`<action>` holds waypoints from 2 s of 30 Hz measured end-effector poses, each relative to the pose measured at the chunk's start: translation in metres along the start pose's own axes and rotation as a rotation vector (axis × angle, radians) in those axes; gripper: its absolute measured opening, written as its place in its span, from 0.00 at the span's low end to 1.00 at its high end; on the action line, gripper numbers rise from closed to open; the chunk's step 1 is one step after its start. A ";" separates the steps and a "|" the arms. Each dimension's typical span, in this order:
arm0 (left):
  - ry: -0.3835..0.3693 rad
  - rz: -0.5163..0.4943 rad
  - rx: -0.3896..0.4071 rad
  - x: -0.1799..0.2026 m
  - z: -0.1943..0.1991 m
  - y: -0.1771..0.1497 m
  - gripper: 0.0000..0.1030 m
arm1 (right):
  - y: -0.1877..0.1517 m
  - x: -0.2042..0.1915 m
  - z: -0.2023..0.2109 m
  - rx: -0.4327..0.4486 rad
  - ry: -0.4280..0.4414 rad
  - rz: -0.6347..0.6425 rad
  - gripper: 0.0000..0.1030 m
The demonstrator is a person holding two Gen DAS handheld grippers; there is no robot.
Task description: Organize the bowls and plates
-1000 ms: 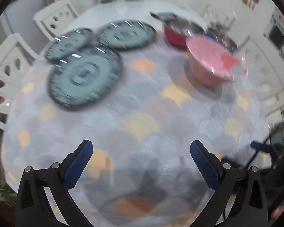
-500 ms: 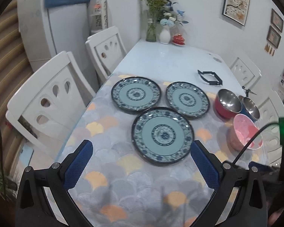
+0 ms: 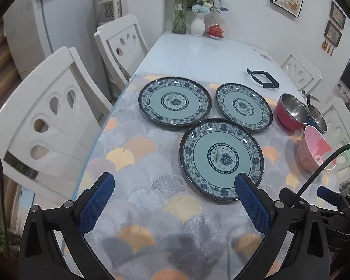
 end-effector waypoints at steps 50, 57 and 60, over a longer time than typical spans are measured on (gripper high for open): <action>-0.107 0.086 -0.237 -0.012 -0.106 -0.018 0.79 | 0.042 -0.014 -0.076 -0.079 0.097 0.073 0.77; -0.144 0.088 -0.269 -0.006 -0.124 -0.018 0.70 | 0.042 -0.019 -0.093 -0.111 0.103 0.091 0.71; -0.164 0.077 -0.283 0.000 -0.129 -0.020 0.62 | 0.039 -0.019 -0.099 -0.128 0.110 0.087 0.64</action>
Point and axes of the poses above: each gripper's, at about its wrist camera, not at the fingertips, and z roughly against the way its jaws point, x to its right, y to its top, the point moved 9 cm from there along -z, roughly the way its jaws point, and after that the axes turned 10 degrees about x, right-handed, at the moved point
